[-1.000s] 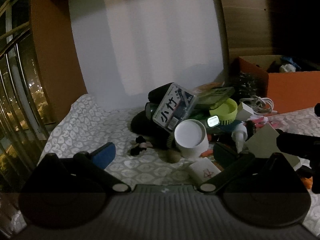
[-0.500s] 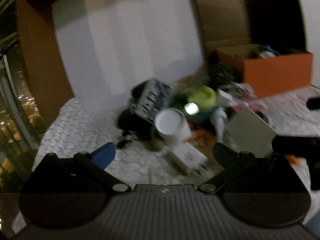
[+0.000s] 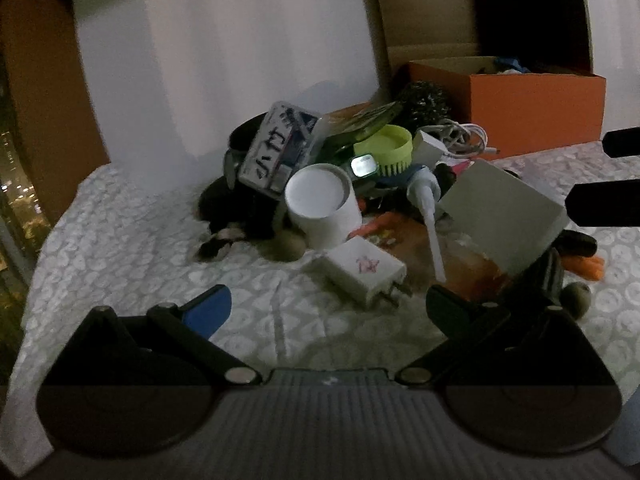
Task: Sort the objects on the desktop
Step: 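Reach both tools toward the white charger and the clear plastic bag, then grasp the white charger with the left tool while the right tool grasps the clear bag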
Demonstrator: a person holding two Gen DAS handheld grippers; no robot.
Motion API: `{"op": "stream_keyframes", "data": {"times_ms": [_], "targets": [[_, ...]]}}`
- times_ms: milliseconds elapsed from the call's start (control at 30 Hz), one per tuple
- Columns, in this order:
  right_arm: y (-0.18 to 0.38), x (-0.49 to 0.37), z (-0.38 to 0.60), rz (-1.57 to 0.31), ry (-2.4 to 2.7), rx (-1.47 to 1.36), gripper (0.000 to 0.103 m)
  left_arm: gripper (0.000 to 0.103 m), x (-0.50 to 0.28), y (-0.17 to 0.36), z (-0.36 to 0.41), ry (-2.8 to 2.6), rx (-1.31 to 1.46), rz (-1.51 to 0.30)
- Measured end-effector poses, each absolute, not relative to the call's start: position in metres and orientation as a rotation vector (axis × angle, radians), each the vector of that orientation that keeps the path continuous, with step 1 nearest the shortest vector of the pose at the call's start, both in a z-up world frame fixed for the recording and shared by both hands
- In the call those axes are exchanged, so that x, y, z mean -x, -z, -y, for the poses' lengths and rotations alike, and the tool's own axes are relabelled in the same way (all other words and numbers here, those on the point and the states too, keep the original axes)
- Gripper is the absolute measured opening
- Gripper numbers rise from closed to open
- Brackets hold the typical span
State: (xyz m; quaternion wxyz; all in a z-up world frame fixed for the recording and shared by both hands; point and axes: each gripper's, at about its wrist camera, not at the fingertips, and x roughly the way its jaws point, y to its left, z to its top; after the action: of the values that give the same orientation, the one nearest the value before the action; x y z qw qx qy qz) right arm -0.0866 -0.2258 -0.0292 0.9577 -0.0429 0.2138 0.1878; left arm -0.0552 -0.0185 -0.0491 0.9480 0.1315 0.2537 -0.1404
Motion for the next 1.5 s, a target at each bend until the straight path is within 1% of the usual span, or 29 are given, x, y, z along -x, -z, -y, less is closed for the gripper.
{"op": "stream_keyframes", "data": {"times_ms": [167,267,600,667,800,967,1100,1133,1167,1267,1400,1433,1467,1500], "targets": [[0.032,0.076,0.225,-0.431,-0.368,0.106,0.103,0.103,0.038,0.049,0.027,0.326,-0.324,-0.493],[0.035,0.069,0.227,-0.442,-0.36,0.09,0.103,0.103,0.026,0.054,0.03,0.343,-0.335,-0.52],[0.04,0.05,0.269,-0.441,-0.242,0.037,0.103,0.102,0.018,0.061,0.018,0.33,-0.269,-0.577],[0.043,0.042,0.277,-0.471,-0.236,0.04,0.103,0.102,0.019,0.066,0.019,0.327,-0.295,-0.602],[0.054,0.024,0.284,-0.531,-0.287,0.05,0.101,0.102,0.024,0.062,0.021,0.326,-0.314,-0.573],[0.065,-0.001,0.289,-0.603,-0.398,0.048,0.091,0.102,0.016,0.061,0.022,0.354,-0.319,-0.587],[0.07,-0.017,0.291,-0.628,-0.468,0.061,0.089,0.102,0.007,0.062,0.03,0.382,-0.333,-0.595],[0.071,-0.02,0.292,-0.632,-0.489,0.063,0.083,0.102,0.006,0.062,0.032,0.384,-0.34,-0.595],[0.072,-0.022,0.292,-0.638,-0.508,0.064,0.081,0.101,0.005,0.062,0.034,0.386,-0.345,-0.595],[0.074,-0.026,0.294,-0.656,-0.539,0.071,0.078,0.1,0.004,0.063,0.039,0.382,-0.362,-0.588],[0.072,-0.025,0.296,-0.636,-0.552,0.09,0.075,0.1,0.006,0.064,0.038,0.373,-0.358,-0.582],[0.072,-0.024,0.296,-0.631,-0.557,0.095,0.07,0.1,0.007,0.065,0.038,0.369,-0.356,-0.577],[0.072,-0.023,0.296,-0.627,-0.57,0.097,0.059,0.098,0.008,0.065,0.039,0.367,-0.358,-0.571],[0.071,-0.024,0.296,-0.628,-0.58,0.098,0.058,0.091,0.009,0.064,0.04,0.372,-0.359,-0.567]]}}
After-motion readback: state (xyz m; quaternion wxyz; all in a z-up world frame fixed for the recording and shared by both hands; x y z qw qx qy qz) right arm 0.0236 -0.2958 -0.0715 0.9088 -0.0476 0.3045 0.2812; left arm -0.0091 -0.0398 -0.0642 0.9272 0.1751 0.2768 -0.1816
